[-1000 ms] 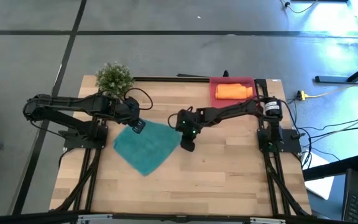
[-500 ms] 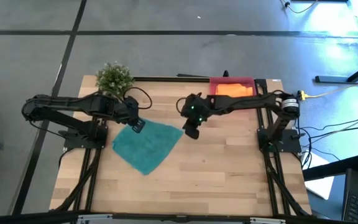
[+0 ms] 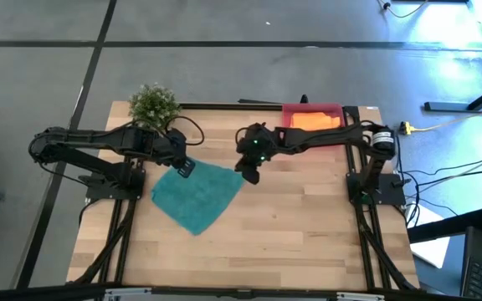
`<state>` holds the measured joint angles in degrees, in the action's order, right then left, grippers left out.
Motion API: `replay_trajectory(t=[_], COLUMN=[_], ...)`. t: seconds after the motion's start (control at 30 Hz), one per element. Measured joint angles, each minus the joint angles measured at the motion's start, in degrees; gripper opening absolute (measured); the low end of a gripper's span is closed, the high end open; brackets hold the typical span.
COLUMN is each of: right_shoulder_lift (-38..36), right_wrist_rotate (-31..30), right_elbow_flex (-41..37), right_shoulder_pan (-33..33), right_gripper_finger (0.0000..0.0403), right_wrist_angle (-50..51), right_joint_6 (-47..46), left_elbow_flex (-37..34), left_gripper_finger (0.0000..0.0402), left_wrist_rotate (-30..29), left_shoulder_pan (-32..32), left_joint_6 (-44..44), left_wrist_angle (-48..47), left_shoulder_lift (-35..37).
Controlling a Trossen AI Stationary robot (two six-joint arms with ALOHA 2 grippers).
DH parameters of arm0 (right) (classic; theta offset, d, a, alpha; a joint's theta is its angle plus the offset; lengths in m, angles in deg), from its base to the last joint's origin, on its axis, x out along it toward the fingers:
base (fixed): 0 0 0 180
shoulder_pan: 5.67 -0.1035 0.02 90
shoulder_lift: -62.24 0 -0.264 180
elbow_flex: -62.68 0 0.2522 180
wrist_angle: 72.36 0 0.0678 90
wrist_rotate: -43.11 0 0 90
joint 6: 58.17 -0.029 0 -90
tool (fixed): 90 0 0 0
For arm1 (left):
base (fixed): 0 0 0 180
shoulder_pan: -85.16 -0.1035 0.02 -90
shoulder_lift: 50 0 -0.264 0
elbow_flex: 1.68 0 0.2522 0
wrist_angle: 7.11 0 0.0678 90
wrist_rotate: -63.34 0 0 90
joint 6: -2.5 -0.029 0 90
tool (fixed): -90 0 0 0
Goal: Roll microfiber towels into tight, uniform cylinder then place into a basket
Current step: Fold the blue microfiber towel
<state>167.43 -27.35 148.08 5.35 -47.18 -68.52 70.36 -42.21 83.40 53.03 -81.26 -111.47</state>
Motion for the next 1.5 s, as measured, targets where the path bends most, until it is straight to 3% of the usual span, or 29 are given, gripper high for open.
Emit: replay_trajectory(t=[0.23,0.43,0.73,0.9,1.23,1.5], right_shoulder_lift=[4.75,9.96,10.99,11.73,13.74,13.70], right_wrist_rotate=[-0.32,-0.40,-0.31,3.39,8.84,9.09], right_elbow_flex=[0.04,0.04,0.04,0.04,0.02,0.04], right_shoulder_pan=[0.01,0.09,0.81,0.76,-0.55,-0.63], right_gripper_finger=[0.0152,0.0167,0.0167,0.0164,0.0128,0.0090], right_wrist_angle=[-7.50,-12.87,-13.75,-11.84,-6.25,1.78], right_joint_6=[0.38,0.16,3.13,3.38,1.62,1.44], left_elbow_flex=[0.00,0.00,0.00,0.00,0.00,0.00], left_gripper_finger=[0.0000,0.0000,0.0000,0.0000,0.0000,0.0000], left_wrist_rotate=[0.17,0.20,0.46,0.45,0.51,0.63], left_shoulder_pan=[0.03,0.04,0.02,0.04,0.09,0.09], left_joint_6=[-0.01,-0.05,-0.07,-0.12,-0.15,-0.29], left_wrist_angle=[-0.02,0.03,0.03,0.03,-0.27,-0.43], left_shoulder_lift=[0.00,0.00,0.00,0.00,0.02,0.02])
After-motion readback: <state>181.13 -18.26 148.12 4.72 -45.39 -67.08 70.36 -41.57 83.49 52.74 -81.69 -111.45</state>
